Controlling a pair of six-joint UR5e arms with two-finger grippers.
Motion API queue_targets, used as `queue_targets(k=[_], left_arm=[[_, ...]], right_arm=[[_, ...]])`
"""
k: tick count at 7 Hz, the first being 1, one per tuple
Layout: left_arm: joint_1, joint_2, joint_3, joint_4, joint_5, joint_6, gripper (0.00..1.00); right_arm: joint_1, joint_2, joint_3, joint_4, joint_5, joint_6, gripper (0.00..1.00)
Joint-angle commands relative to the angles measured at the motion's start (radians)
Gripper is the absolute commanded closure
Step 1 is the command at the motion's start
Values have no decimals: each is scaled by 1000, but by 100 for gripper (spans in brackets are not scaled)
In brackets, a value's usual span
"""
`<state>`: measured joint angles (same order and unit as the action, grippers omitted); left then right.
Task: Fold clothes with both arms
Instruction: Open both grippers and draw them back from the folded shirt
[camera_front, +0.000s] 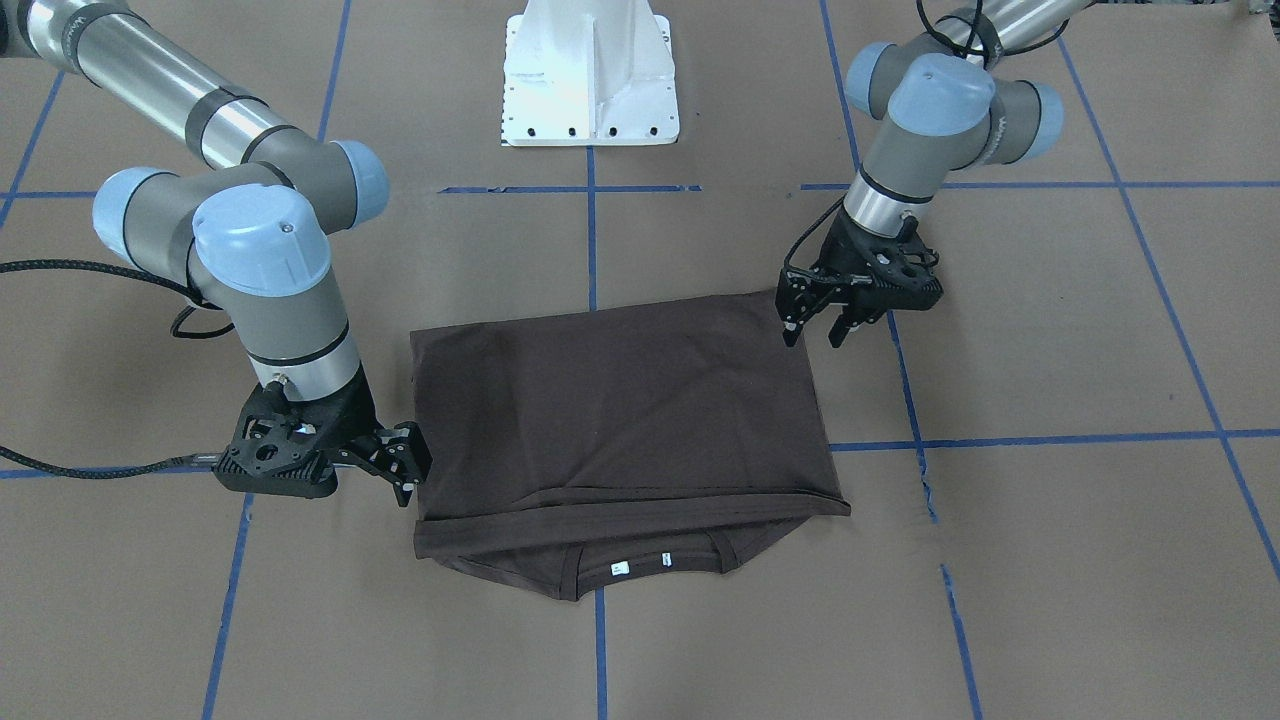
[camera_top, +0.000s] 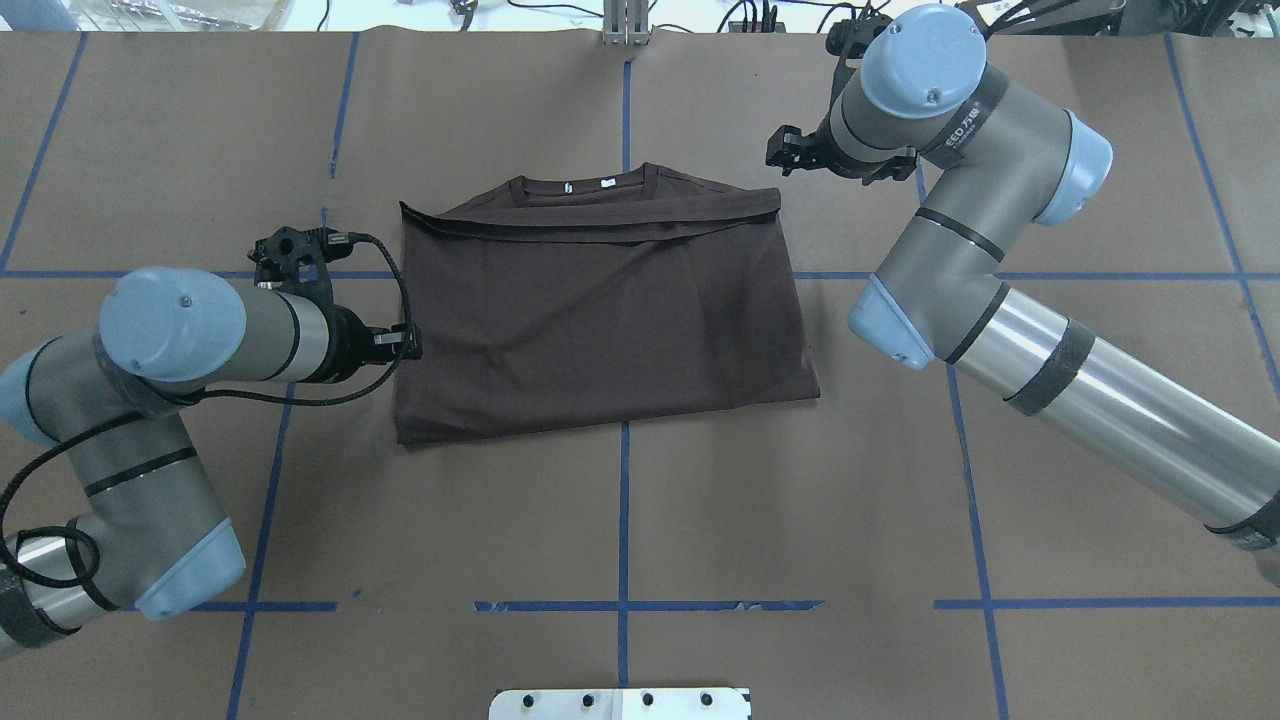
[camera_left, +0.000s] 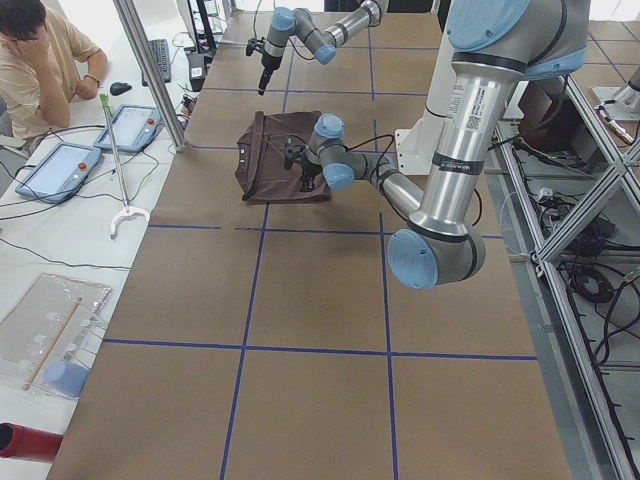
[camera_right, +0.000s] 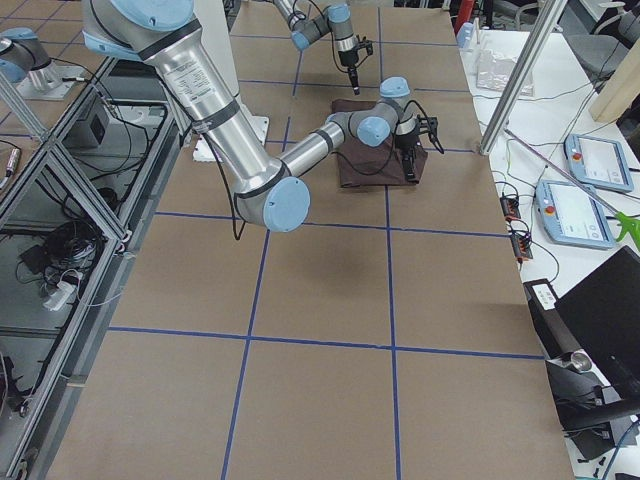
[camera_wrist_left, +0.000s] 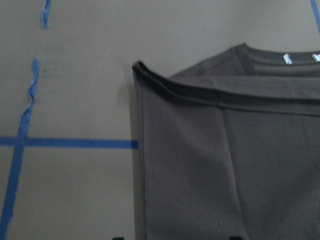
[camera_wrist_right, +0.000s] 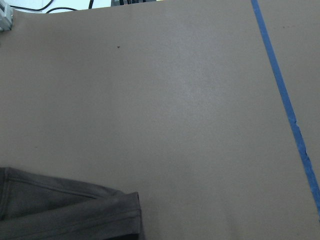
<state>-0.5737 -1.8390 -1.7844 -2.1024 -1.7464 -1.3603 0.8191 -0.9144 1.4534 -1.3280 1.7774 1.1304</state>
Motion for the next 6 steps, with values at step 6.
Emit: queue_targets(k=[6], left_arm=[[110,30,2,-27,59,-68,56]], right_arm=[[0,-9,2,1,1,3,0]])
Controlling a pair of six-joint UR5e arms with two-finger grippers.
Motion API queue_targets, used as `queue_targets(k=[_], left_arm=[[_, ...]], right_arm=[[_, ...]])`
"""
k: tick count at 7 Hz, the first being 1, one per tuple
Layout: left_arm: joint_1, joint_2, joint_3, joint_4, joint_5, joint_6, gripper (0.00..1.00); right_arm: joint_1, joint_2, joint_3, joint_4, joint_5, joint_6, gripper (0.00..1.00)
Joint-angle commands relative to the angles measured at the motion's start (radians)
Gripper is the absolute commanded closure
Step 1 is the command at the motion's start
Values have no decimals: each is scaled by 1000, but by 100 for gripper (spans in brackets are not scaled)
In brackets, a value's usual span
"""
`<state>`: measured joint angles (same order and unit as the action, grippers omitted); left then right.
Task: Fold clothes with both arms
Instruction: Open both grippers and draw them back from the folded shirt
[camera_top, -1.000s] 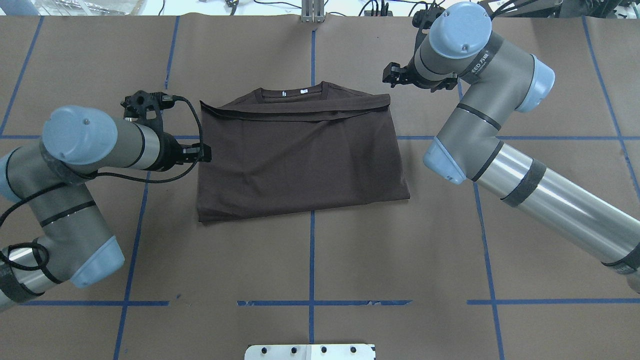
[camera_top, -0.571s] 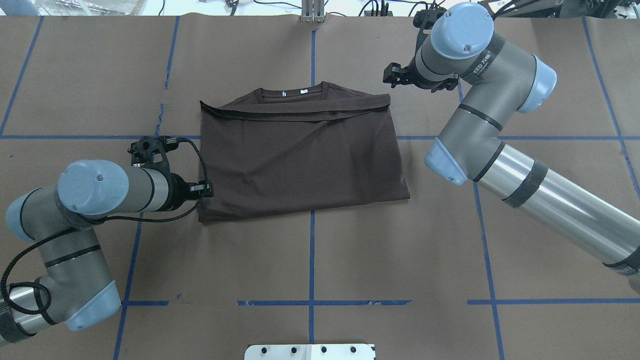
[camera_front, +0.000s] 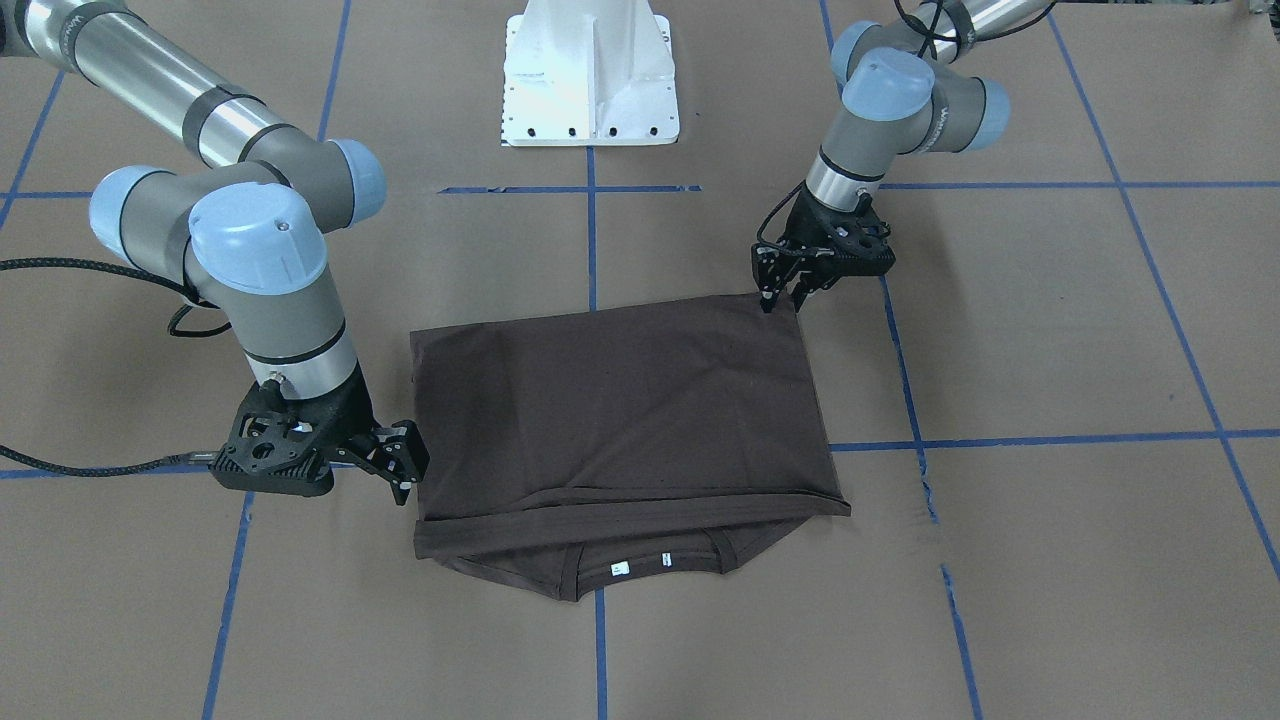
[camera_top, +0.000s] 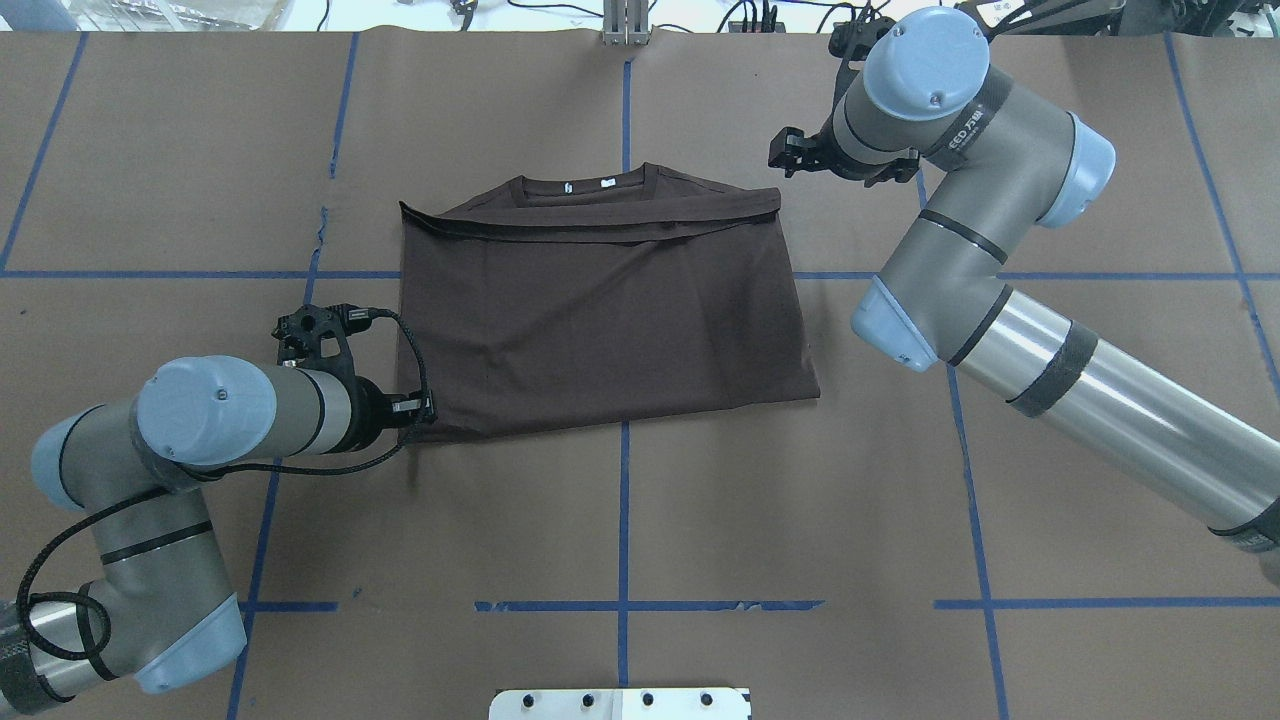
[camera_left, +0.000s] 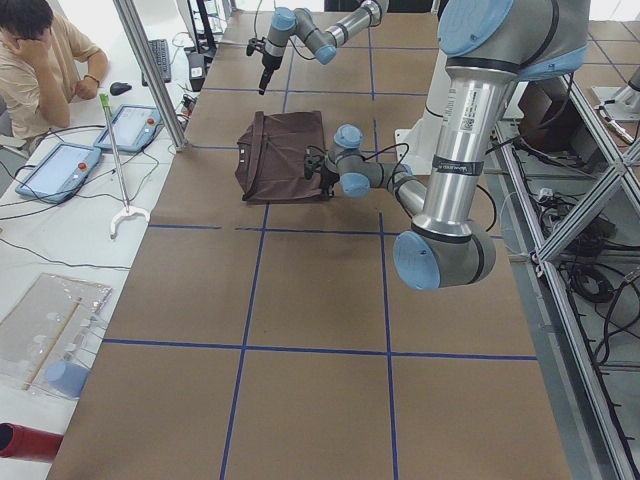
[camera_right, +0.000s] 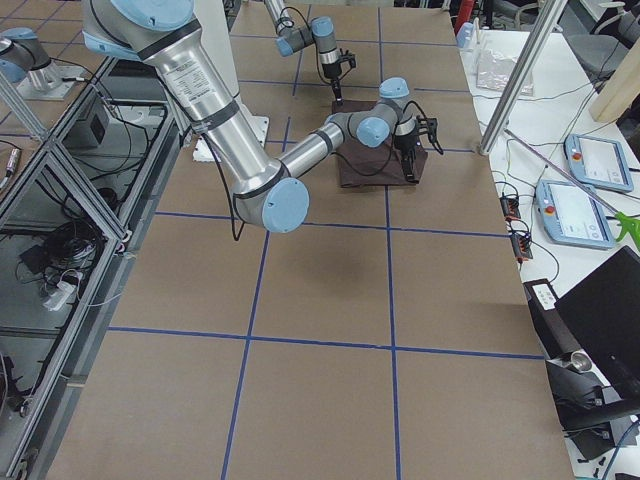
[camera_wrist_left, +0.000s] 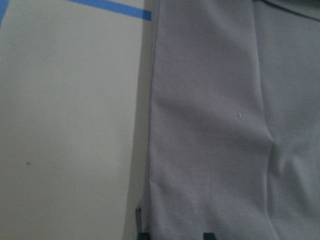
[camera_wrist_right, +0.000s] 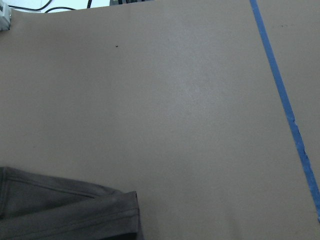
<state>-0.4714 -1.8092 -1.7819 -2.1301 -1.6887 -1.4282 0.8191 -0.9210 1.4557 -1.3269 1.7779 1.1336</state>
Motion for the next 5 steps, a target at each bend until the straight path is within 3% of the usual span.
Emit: queue_targets(k=[1,2,5], left_arm=[[8,1,-1,2,3,2,93],[8,2,-1,4,3,3,100],[-10,34,-10,10,6,97,100]], right_arm=[[0,-2,0,0,0,0,0],[0,-2,0,0,0,0,0],[0,-4,0,0,-2,3,0]])
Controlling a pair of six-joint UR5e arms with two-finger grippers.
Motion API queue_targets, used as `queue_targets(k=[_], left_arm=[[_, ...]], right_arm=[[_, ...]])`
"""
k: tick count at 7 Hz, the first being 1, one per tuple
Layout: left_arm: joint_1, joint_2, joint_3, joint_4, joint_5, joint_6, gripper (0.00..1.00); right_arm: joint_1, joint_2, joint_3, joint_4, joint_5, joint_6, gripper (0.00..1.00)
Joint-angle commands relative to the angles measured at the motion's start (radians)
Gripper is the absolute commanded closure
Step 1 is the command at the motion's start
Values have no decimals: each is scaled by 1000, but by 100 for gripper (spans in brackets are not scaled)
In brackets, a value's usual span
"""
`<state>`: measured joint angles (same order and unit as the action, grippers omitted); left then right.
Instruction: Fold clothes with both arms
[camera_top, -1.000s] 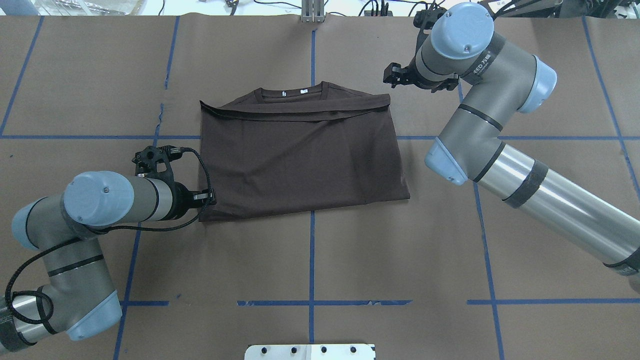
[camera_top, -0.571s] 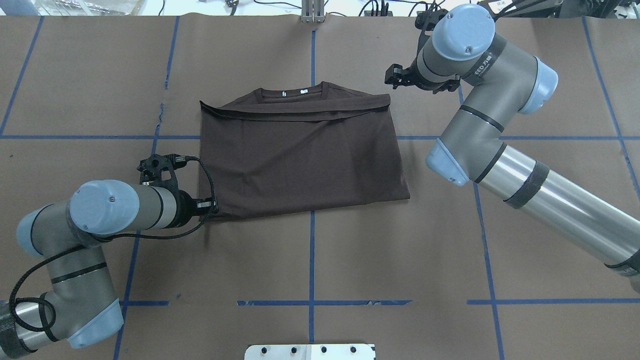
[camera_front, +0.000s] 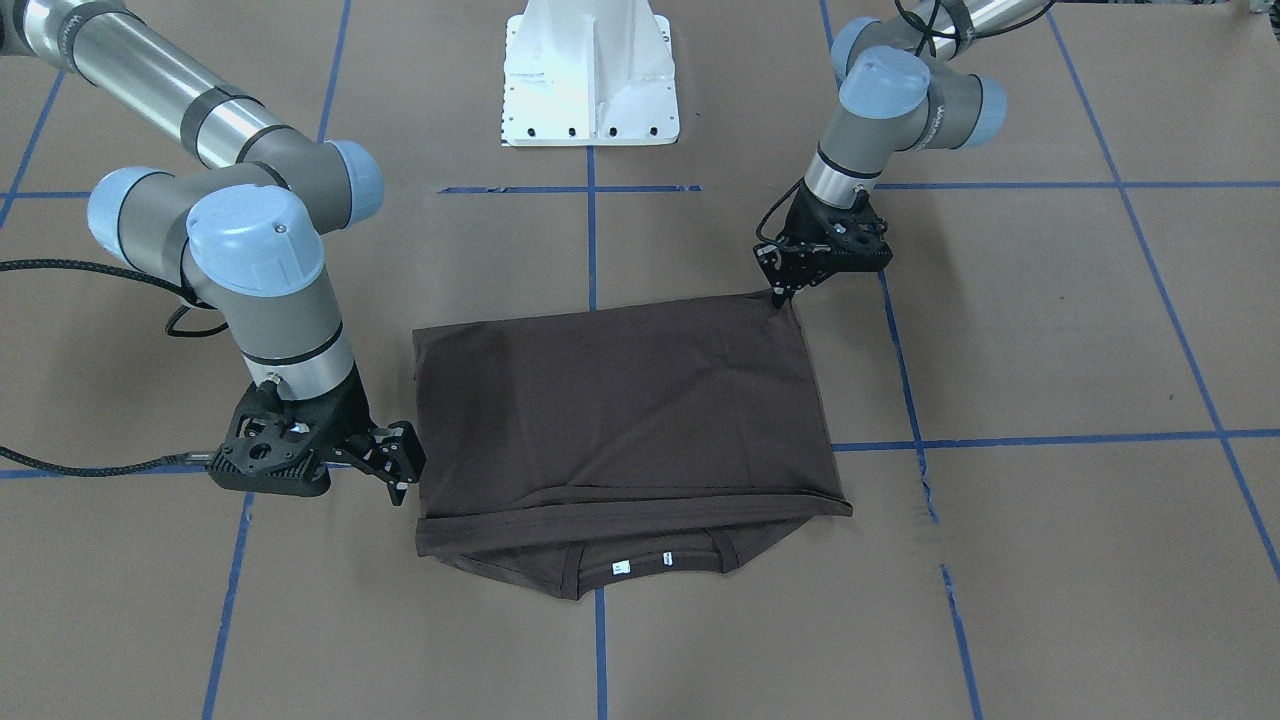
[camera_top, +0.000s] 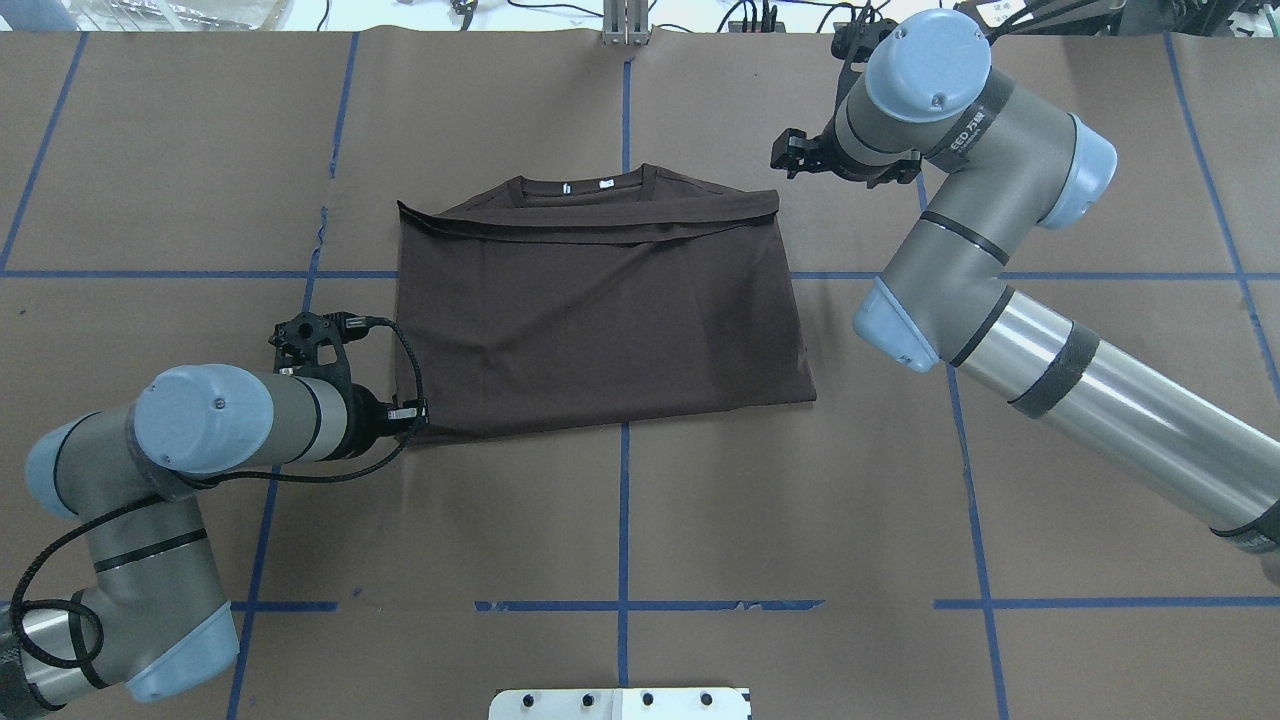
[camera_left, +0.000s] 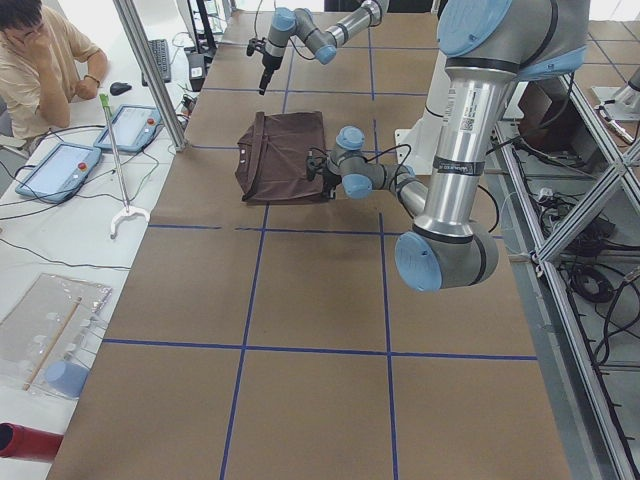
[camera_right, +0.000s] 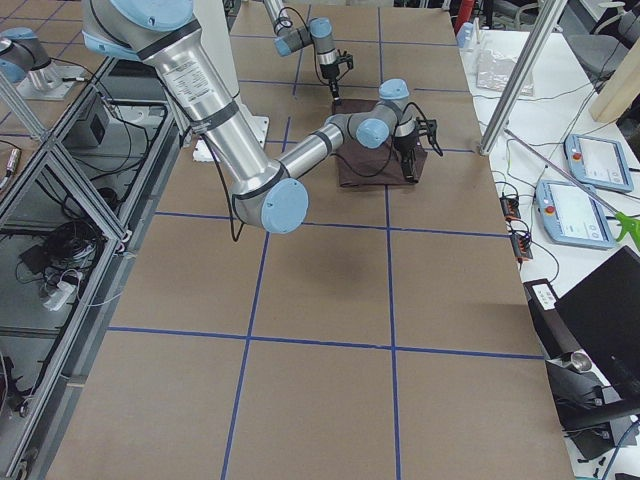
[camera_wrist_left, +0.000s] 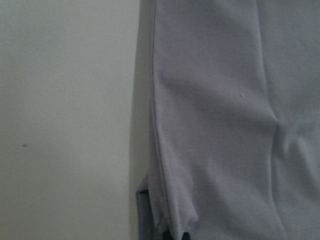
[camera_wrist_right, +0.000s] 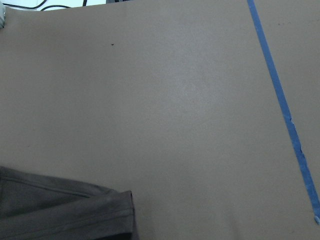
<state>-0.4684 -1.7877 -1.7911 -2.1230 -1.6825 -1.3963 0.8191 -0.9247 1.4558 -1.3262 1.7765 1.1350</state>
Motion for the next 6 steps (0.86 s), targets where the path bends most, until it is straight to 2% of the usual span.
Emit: queue_targets(k=[1,2,3,5,6], left_arm=[[-72,11,19,3,3,148,100],[-146,-5,77,2,1,225,100],[-242,-65,152,-6,-2,297,100],[-367,-259,450,-73,18,335,100],[-398,-409,672,-156,45,342,100]], right_arm=[[0,0,0,1,0,2,0],[-2,0,0,1,0,2,0],[0,-2,0,1,0,0,0],[0,0,2,-1,-2,3,0],[0,0,6,-1,-2,5,0]])
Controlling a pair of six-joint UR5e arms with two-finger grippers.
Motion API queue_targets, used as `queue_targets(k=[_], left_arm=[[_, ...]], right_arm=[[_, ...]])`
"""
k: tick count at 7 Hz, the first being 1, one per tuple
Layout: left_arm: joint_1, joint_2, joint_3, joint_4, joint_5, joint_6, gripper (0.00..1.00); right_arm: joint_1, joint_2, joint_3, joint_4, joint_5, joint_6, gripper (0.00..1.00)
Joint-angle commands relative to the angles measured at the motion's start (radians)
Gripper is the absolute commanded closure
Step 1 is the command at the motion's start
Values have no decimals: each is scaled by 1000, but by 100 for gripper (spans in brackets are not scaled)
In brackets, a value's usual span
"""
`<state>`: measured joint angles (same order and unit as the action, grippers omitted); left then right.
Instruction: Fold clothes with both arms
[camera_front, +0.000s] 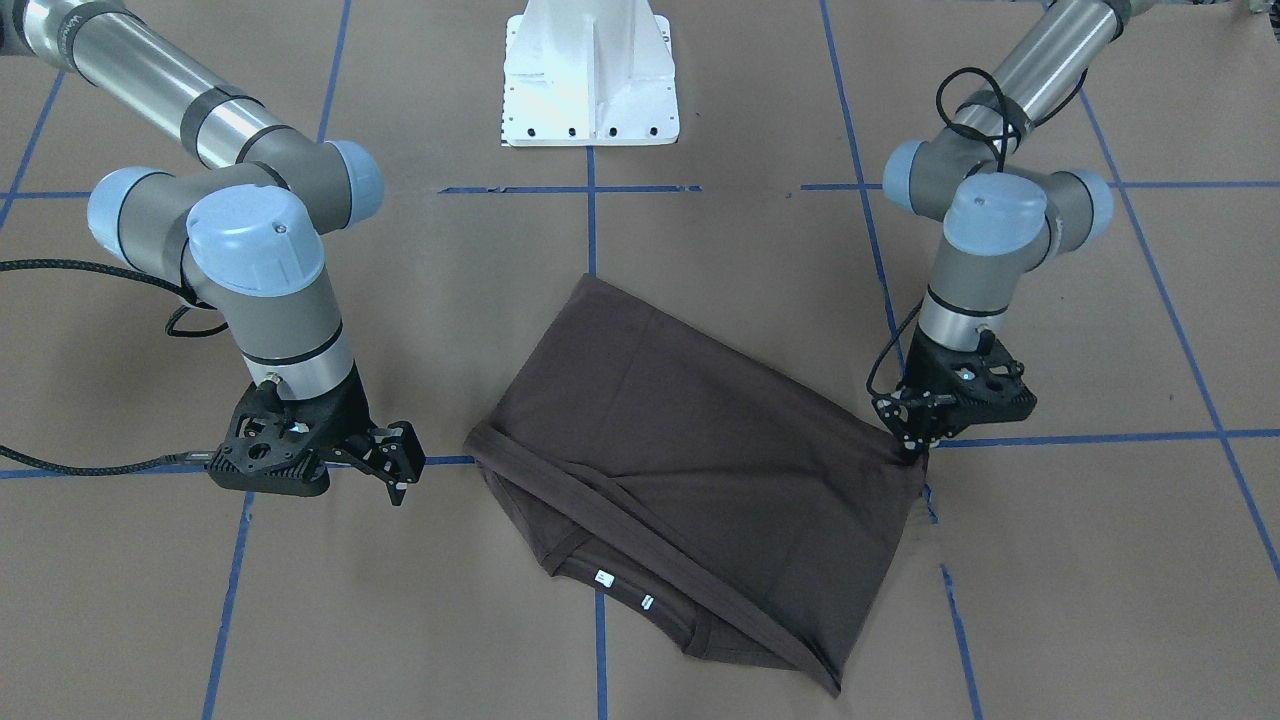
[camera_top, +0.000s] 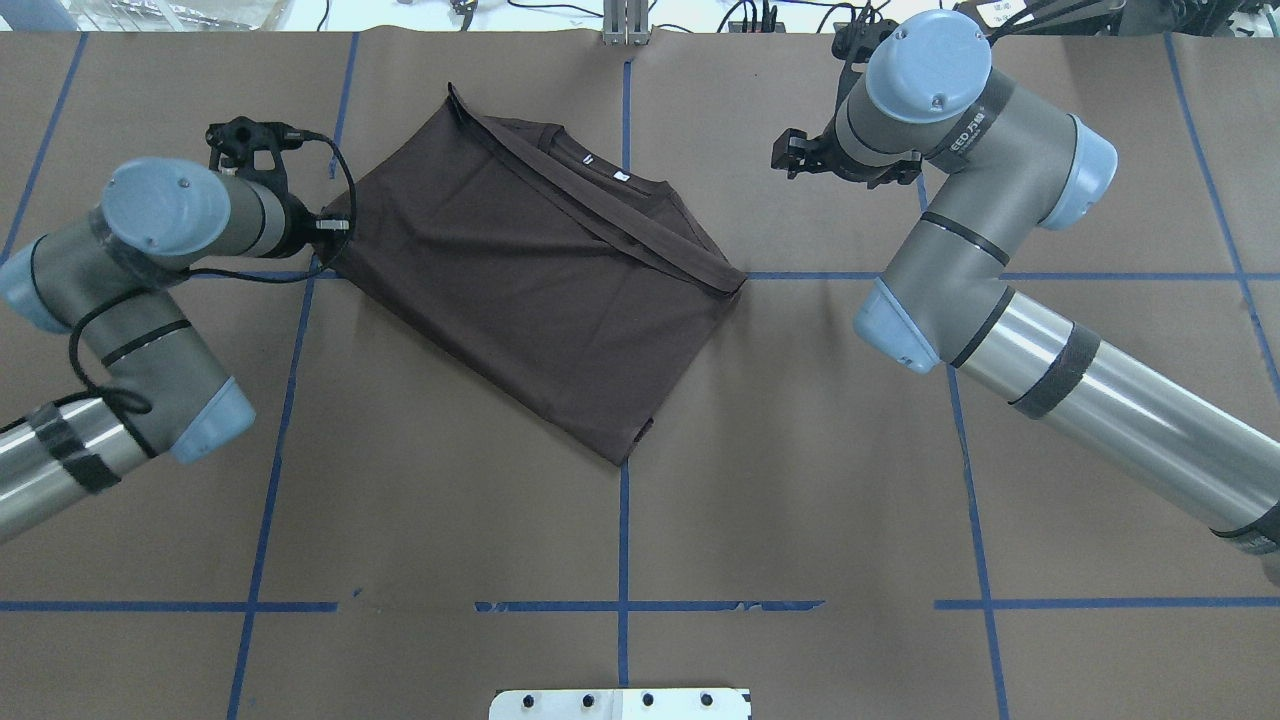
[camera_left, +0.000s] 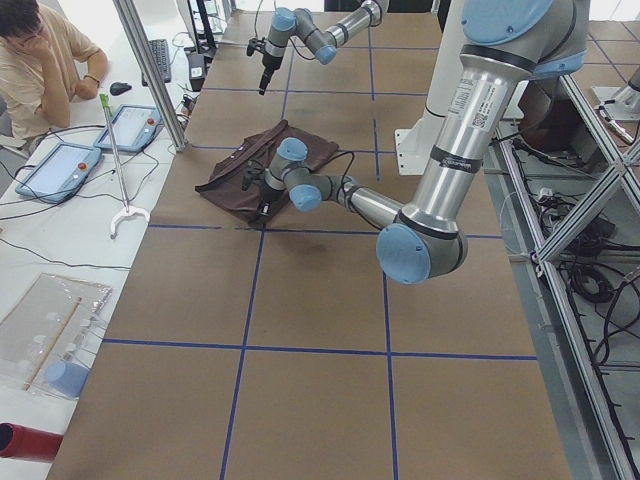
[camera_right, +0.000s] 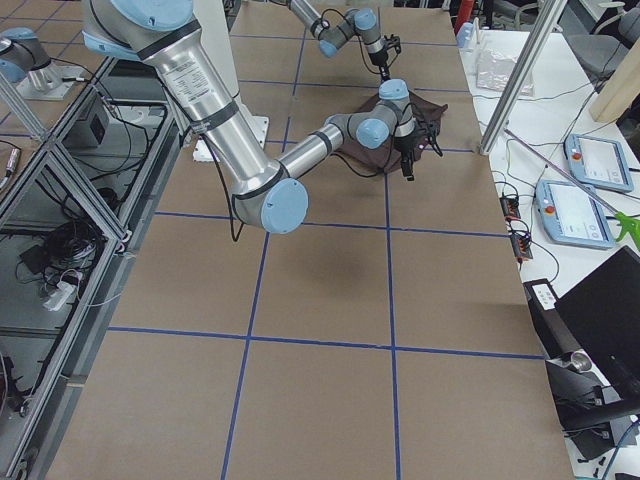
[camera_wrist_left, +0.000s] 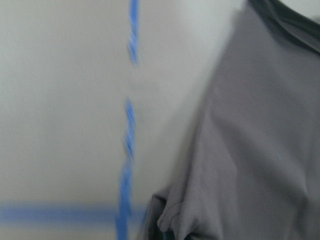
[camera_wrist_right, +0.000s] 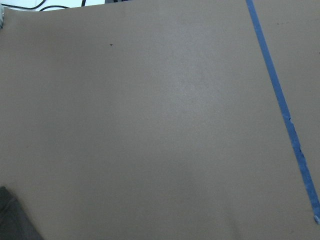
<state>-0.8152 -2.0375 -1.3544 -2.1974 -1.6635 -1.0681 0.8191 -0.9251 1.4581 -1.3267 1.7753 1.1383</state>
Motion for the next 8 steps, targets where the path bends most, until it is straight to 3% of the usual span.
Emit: queue_targets(k=[1,3,4,5,6,7,8], left_arm=[[-80,-265,421,-169,57,19,100],[-91,-299,488,-220,57,20,100],[-97,-296,477,-225,53,98,1],[-135,-296,469,-225,21,182,0],[-219,-296,454,-219,-151,294,0],[-260,-243,405,-228,-221,375,0],[-259,-199,314,-219,-222,356,0]], right_arm=[[0,3,21,-2,1,1,0],[-6,0,50,-14,1,33,0],[-30,6,50,-9,-2,59,0],[-69,24,44,-2,-8,143,0],[-92,79,19,-8,-19,222,4],[-113,130,-42,-6,-55,224,18],[-133,202,-141,9,-97,225,30]])
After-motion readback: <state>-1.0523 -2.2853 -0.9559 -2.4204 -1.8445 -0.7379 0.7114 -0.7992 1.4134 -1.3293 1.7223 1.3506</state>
